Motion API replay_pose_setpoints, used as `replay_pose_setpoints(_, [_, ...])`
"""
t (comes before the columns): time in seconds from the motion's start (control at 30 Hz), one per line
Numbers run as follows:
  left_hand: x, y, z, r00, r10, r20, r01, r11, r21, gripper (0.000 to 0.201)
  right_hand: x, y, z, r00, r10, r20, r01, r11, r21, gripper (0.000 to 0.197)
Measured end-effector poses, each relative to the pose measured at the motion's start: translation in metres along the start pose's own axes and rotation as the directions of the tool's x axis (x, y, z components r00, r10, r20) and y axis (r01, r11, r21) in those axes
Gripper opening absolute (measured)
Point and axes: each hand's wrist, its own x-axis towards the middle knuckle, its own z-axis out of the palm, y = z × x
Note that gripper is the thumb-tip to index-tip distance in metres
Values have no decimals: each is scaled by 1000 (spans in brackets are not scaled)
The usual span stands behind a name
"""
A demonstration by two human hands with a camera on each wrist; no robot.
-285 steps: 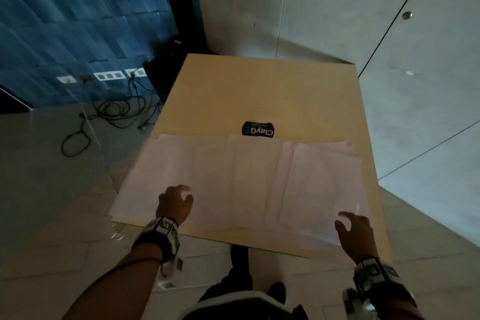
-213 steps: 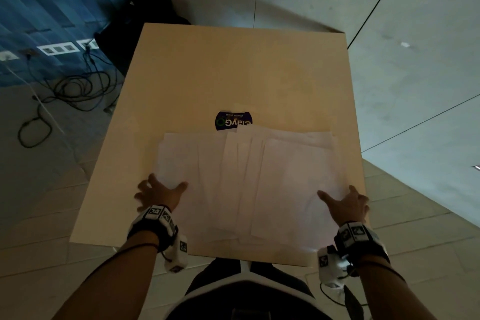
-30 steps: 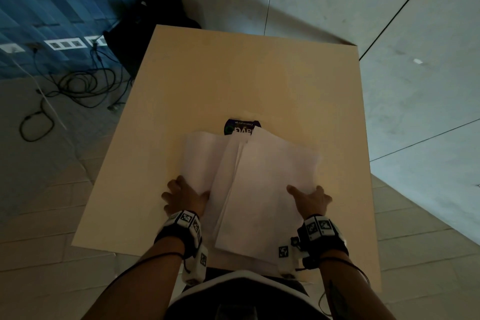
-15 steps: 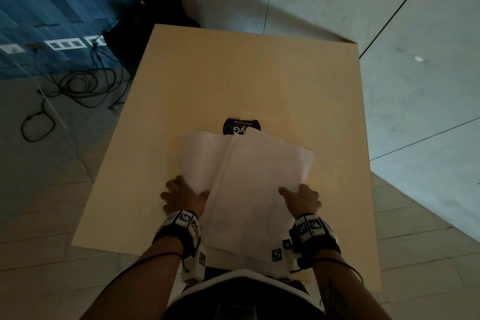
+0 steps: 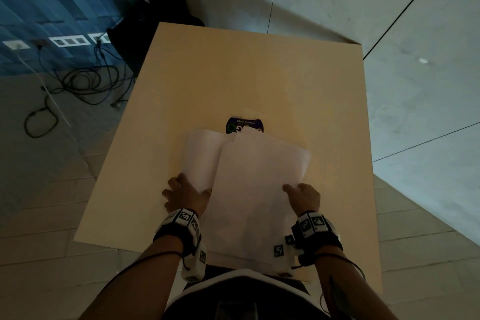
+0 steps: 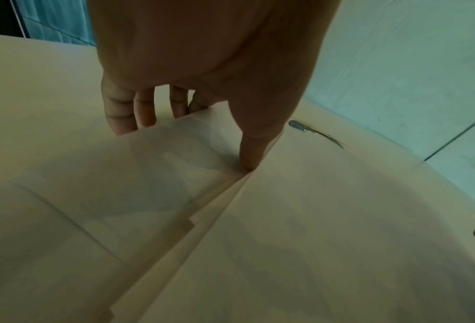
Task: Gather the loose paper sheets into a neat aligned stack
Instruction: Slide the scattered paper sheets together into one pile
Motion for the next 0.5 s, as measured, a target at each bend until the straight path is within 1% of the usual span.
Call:
replay_pose_setpoints(0.1, [5,-5,-8,999,-33,9,34,995,-91,90,3,5,-6,998,30,-51,-32,999,-24,74])
replay_pose_setpoints(0.17, [8,-7,-11,998,-67,-6,65,989,-134,88,3,10,-8,998,39,-55,-42,998,-49,75])
replay_pose_setpoints(0.23, [8,-5,-10,997,-82,-8,80,987,-140,86,1,13,-4,999,28,-46,-32,997,-76,74])
replay_pose_setpoints(0.33, [0,4,-6,998,-67,3,67,989,-131,80,-2,12,2,1000,-2,-10,1,997,-81,74])
replay_pose_setpoints(0.4, [-5,12,-2,999,-29,24,31,993,-118,75,-1,11,4,1000,-19,19,20,996,-87,74])
replay_pose_setpoints(0.47, [-8,16,-2,999,-11,49,17,992,-123,72,0,10,1,1000,-4,24,6,998,-69,74])
replay_pose_setpoints(0.5, [-8,16,-3,998,-22,51,29,990,-139,73,1,11,-1,1000,8,12,-8,998,-57,74])
